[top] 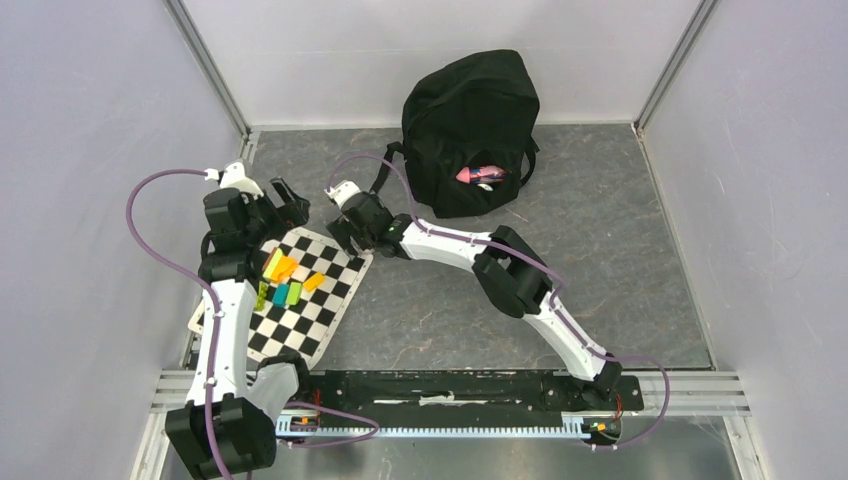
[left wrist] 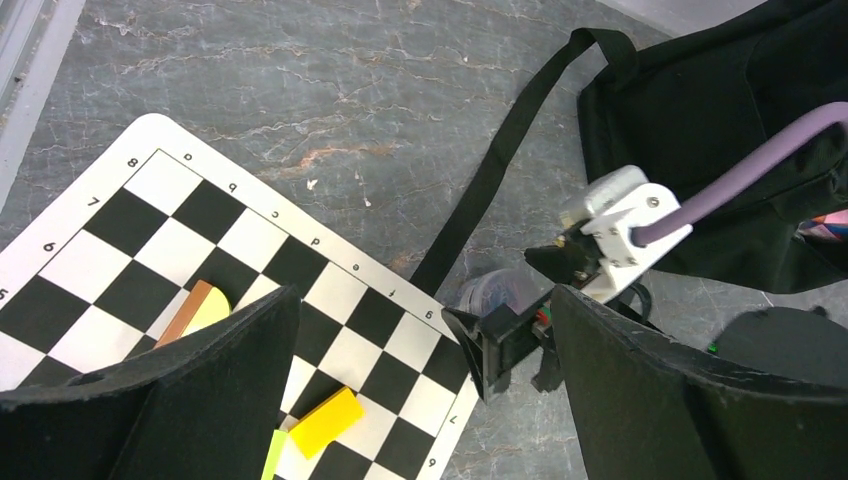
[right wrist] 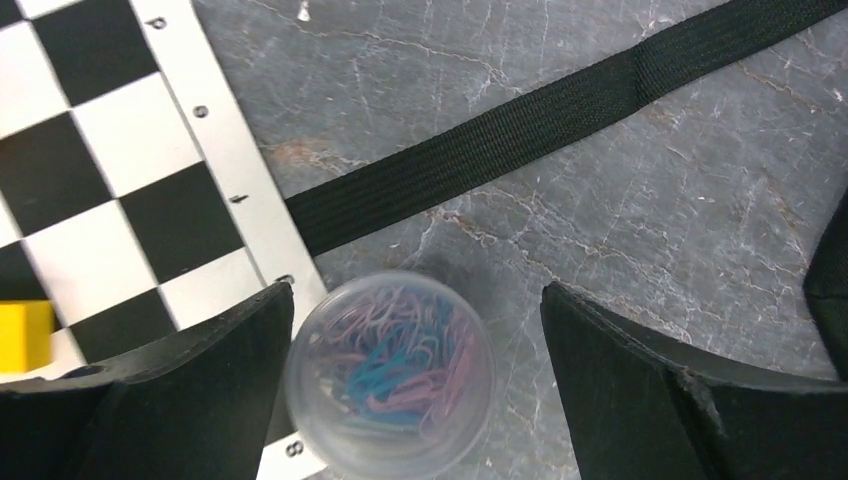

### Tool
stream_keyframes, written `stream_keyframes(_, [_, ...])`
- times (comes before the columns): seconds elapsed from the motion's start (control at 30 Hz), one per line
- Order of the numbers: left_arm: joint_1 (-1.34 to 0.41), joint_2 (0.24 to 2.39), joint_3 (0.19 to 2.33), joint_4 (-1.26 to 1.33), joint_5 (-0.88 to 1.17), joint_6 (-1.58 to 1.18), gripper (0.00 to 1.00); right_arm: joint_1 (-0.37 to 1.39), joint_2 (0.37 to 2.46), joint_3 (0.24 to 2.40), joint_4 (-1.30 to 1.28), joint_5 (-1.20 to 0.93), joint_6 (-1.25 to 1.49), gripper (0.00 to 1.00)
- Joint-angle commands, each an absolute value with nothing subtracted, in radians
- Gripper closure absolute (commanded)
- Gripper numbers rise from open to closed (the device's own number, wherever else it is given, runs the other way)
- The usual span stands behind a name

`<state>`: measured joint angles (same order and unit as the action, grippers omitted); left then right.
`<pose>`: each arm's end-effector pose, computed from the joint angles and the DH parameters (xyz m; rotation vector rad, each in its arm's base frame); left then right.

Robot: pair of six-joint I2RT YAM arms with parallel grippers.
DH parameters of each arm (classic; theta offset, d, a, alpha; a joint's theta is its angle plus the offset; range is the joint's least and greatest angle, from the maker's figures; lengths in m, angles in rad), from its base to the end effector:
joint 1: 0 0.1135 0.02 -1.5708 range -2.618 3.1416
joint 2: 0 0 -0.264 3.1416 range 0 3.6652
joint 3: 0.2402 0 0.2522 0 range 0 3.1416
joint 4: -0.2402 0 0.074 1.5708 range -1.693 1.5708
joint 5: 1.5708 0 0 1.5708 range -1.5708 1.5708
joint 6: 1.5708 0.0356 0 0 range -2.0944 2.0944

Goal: Pack the student bag
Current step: Pick up the stationery from the center of the board, then place the stationery in the student bag.

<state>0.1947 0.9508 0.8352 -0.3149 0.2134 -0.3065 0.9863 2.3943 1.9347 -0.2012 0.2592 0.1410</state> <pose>0.2131 0.0343 0.3143 -0.3624 1.9691 -0.2852 0.3086 0.4498 0.1715 -0.7822 2.0846 0.3360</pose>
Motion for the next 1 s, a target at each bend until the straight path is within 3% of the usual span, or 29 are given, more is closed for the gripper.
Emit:
stream_keyframes(0.0, [0.200, 0.945, 0.831, -0.285, 0.228, -0.334, 0.00, 0.988, 2.435, 2.012, -0.176, 0.310, 0.111, 0.05])
stream_keyframes(0.07, [0.200, 0.948, 0.831, -0.284, 0.229, -0.333, 0.00, 0.988, 2.435, 2.011, -0.164, 0.295, 0.103, 0.20])
stream_keyframes(0.17, [0.201, 0.951, 0.833, -0.288, 0.221, -0.329, 0.00, 0.988, 2.410, 1.981, -0.152, 0.271, 0.100, 0.57])
stream_keyframes(0.23, [0.200, 0.950, 0.831, -0.289, 0.216, -0.328, 0.00, 0.988, 2.366, 1.937, -0.141, 0.250, 0.089, 0.76])
stream_keyframes(0.37, [0.198, 0.949, 0.823, -0.278, 0.241, -0.331, 0.01, 0.988, 2.200, 1.816, -0.105, 0.207, 0.045, 0.98])
stream_keyframes(0.53, [0.159, 0.966, 0.818, -0.257, 0.287, -0.336, 0.02, 0.951, 1.935, 1.624, -0.096, 0.234, -0.059, 1.00])
stream_keyframes(0.7, [0.029, 0.973, 0.821, -0.258, 0.255, -0.306, 0.03, 0.786, 1.749, 1.472, -0.134, 0.119, -0.113, 1.00])
stream_keyframes(0.97, [-0.100, 0.999, 0.828, -0.276, 0.231, -0.288, 0.02, 0.579, 1.712, 1.392, -0.138, -0.057, -0.253, 1.00])
